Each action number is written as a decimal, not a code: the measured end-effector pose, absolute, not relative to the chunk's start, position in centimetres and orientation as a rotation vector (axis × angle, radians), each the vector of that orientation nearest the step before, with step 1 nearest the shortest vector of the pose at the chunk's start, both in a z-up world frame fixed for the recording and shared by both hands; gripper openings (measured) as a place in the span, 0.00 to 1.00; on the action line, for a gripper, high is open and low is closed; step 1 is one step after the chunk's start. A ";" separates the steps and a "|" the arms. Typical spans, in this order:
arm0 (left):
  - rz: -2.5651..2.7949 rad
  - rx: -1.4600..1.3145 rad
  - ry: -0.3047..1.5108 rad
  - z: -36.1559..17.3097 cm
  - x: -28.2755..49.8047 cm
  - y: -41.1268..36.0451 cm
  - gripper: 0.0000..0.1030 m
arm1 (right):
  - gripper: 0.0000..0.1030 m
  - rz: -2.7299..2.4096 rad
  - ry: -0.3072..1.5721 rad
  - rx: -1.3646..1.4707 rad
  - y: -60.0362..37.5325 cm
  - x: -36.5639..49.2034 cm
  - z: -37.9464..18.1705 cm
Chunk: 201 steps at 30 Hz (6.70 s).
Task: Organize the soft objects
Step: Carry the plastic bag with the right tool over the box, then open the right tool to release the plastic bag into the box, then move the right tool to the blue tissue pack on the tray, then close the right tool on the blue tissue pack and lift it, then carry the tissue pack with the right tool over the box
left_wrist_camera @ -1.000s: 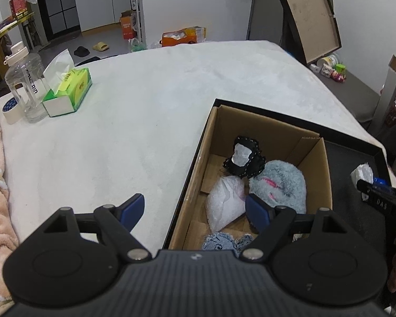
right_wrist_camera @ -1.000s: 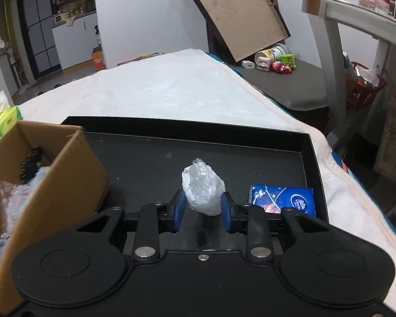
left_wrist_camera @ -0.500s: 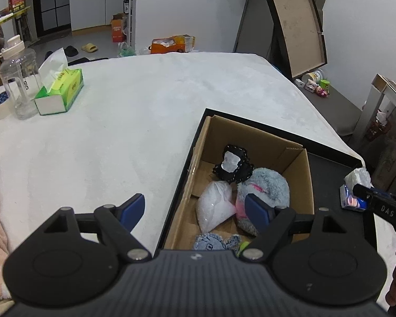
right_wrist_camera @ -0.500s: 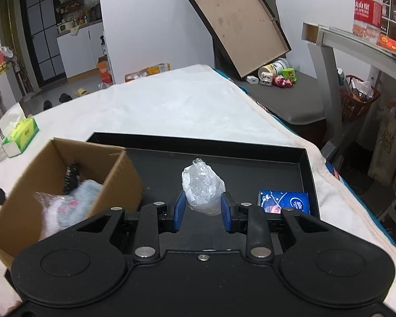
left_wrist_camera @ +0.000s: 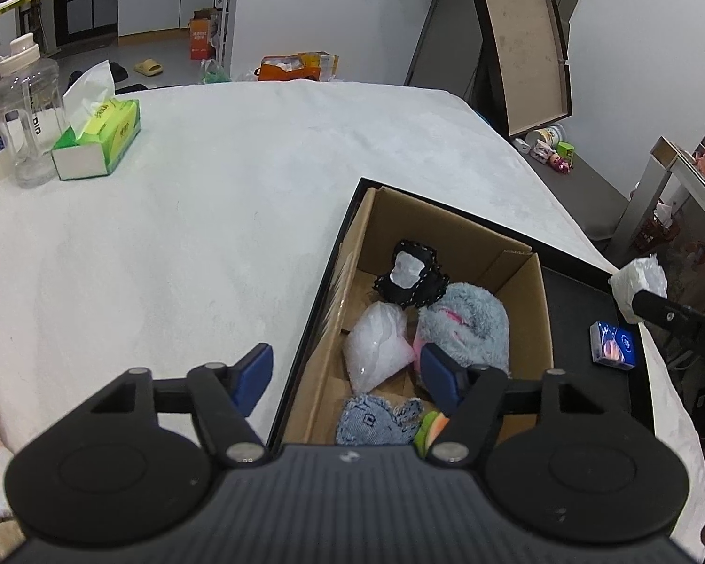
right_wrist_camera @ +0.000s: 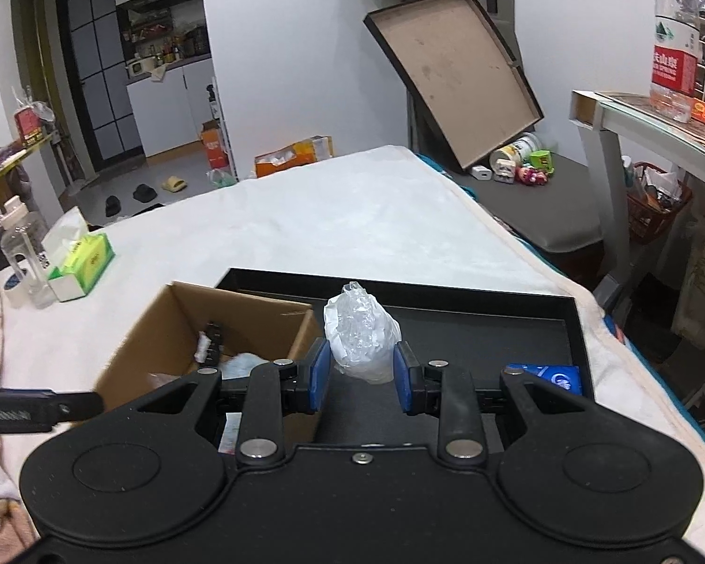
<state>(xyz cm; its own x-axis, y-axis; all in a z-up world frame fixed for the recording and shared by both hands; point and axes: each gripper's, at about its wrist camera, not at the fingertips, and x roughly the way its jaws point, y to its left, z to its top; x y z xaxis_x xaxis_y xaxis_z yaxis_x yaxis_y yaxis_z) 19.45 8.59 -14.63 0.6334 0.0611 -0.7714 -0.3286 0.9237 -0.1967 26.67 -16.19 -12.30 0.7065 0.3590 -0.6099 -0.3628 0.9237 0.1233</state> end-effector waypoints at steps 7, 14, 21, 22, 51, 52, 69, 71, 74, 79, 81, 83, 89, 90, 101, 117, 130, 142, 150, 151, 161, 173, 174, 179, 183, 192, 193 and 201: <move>0.199 -0.349 0.876 -15.3 19.0 9.0 0.47 | 0.28 0.437 0.684 0.013 -14.4 25.6 -11.4; 0.187 -0.391 0.902 -16.4 18.6 10.2 0.31 | 0.28 0.466 0.693 0.021 -12.4 24.6 -10.8; 0.155 -0.424 0.905 -17.0 18.3 10.8 0.18 | 0.28 0.512 0.718 0.044 -10.2 24.0 -10.5; 0.152 -0.428 0.904 -17.0 18.2 10.9 0.17 | 0.28 0.520 0.723 0.052 -9.9 23.9 -10.5; 0.098 -0.521 0.890 -18.0 17.6 13.1 0.14 | 0.32 0.596 1.069 0.372 -4.9 24.9 -16.9; 0.099 -0.517 0.892 -18.0 17.7 13.1 0.14 | 0.32 0.592 1.071 0.369 -5.0 24.8 -16.9; 0.143 -0.424 0.885 -16.4 17.9 11.4 0.18 | 0.37 0.564 0.983 0.304 -8.5 25.2 -14.6; 0.151 -0.416 0.887 -16.2 18.1 11.2 0.20 | 0.41 0.558 0.968 0.304 -9.0 25.3 -14.2; 0.162 -0.401 0.888 -15.9 18.3 10.7 0.28 | 0.43 0.554 0.951 0.307 -10.0 25.5 -13.9; 0.191 -0.366 0.886 -15.4 18.5 9.7 0.44 | 0.51 0.530 0.929 0.318 -12.0 26.1 -13.7; 0.203 -0.352 0.886 -15.3 18.6 9.3 0.47 | 0.52 0.522 0.923 0.322 -12.9 26.3 -13.8; 0.212 -0.343 0.885 -15.1 18.8 9.0 0.49 | 0.53 0.512 0.918 0.324 -13.8 26.7 -14.0; 0.234 -0.309 0.884 -14.7 19.4 7.9 0.56 | 0.59 0.480 0.902 0.318 -16.1 27.7 -14.4; 0.236 -0.309 0.878 -14.6 19.5 7.7 0.58 | 0.62 0.473 0.897 0.315 -16.5 27.9 -14.5; 0.284 -0.250 0.861 -14.3 20.6 5.8 0.68 | 0.74 0.359 0.826 0.278 -20.5 30.2 -16.6; 0.348 -0.165 0.881 -15.5 23.1 3.3 0.71 | 0.77 0.216 0.798 0.176 -24.5 33.6 -22.3; 0.394 -0.121 0.885 -15.8 24.7 2.6 0.72 | 0.81 0.158 0.771 0.100 -24.9 35.0 -24.1; 0.404 -0.133 0.873 -15.3 24.5 2.9 0.72 | 0.81 0.141 0.755 -0.048 -23.8 35.5 -25.0; 0.398 -0.150 0.843 -14.4 23.4 3.7 0.72 | 0.76 0.171 0.772 -0.118 -22.6 34.8 -24.8; 0.400 -0.153 0.840 -14.4 23.2 3.9 0.72 | 0.72 0.183 0.776 -0.112 -22.4 34.6 -24.6; 0.429 -0.191 0.831 -14.1 22.5 5.8 0.72 | 0.78 0.165 0.773 -0.139 -21.6 34.3 -24.6; 0.392 -0.230 0.844 -14.1 22.3 7.0 0.72 | 0.70 0.179 0.790 -0.119 -21.8 33.5 -24.2; 0.390 -0.233 0.843 -14.1 22.1 7.2 0.72 | 0.70 0.180 0.790 -0.113 -21.8 33.3 -23.9; 0.372 -0.260 0.844 -14.1 21.4 8.0 0.72 | 0.71 0.195 0.772 -0.097 -21.4 32.3 -21.8; 0.343 -0.288 0.840 -14.2 20.7 8.5 0.72 | 0.71 0.212 0.754 -0.086 -20.7 31.3 -19.9; 0.293 -0.345 0.822 -14.3 19.5 9.1 0.71 | 0.71 0.251 0.724 -0.090 -18.9 29.2 -16.6; 0.283 -0.351 0.822 -14.4 19.4 9.1 0.69 | 0.71 0.254 0.721 -0.091 -18.6 29.0 -16.2; 0.238 -0.391 0.830 -15.4 18.8 9.6 0.60 | 0.71 0.294 0.684 -0.100 -16.2 27.4 -13.5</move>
<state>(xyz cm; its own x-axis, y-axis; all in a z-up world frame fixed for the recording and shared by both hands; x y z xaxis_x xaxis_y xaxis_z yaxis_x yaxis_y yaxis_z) 18.76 9.63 -15.41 0.6541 0.0531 -0.7545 -0.3540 0.9031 -0.2433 27.44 -16.17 -13.54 0.7358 0.2343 -0.6354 -0.2998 0.9540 0.0047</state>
